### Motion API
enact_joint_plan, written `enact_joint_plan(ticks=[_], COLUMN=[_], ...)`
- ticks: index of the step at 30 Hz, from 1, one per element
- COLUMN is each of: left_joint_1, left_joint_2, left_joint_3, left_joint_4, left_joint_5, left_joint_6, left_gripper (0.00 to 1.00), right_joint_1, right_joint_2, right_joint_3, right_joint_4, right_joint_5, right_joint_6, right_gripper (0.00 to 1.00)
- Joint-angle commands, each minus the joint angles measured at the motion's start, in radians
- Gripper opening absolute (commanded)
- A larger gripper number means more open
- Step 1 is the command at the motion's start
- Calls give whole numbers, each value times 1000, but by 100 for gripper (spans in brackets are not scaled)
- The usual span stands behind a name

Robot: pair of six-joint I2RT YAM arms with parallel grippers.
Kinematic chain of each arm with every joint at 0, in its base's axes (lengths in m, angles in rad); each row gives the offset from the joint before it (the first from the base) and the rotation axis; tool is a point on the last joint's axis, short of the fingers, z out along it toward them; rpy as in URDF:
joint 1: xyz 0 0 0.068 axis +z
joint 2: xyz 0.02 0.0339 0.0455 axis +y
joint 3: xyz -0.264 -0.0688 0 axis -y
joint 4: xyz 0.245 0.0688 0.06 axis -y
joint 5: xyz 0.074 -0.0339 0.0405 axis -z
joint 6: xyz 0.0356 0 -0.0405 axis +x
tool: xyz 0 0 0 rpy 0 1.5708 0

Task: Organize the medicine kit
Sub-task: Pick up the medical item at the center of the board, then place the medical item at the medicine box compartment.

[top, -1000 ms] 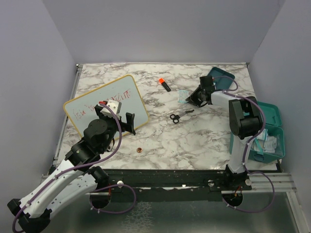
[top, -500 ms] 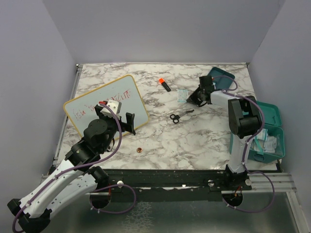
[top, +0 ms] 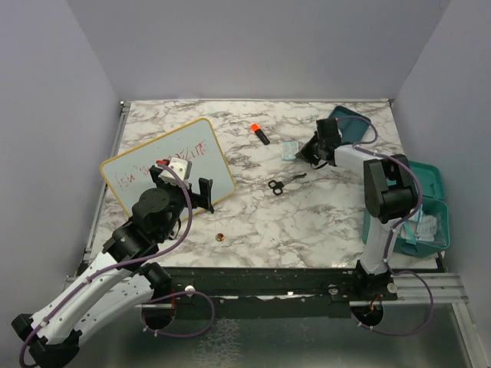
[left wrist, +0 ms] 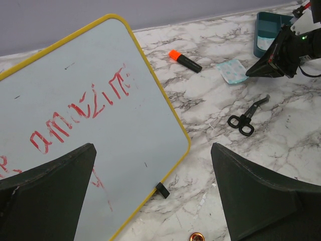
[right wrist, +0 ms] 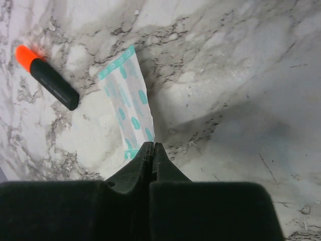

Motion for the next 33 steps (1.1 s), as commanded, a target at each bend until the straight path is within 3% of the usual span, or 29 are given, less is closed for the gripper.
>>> enact_joint_plan(ticks=[1, 18, 33], left_joint_1=[2, 2, 2], left_joint_2=[-11, -17, -15], left_joint_3=[-15, -14, -16], left_joint_4=[15, 15, 15], left_joint_5=[16, 16, 17], left_joint_6=[6, 6, 6], left_gripper=[99, 99, 99], right_joint_1=[6, -25, -168], right_joint_2=[-75, -163, -162], right_joint_3=[4, 72, 91], right_joint_4=[26, 8, 28], right_joint_5=[34, 108, 206], right_joint_6=[-36, -33, -42], right_gripper=[1, 1, 1])
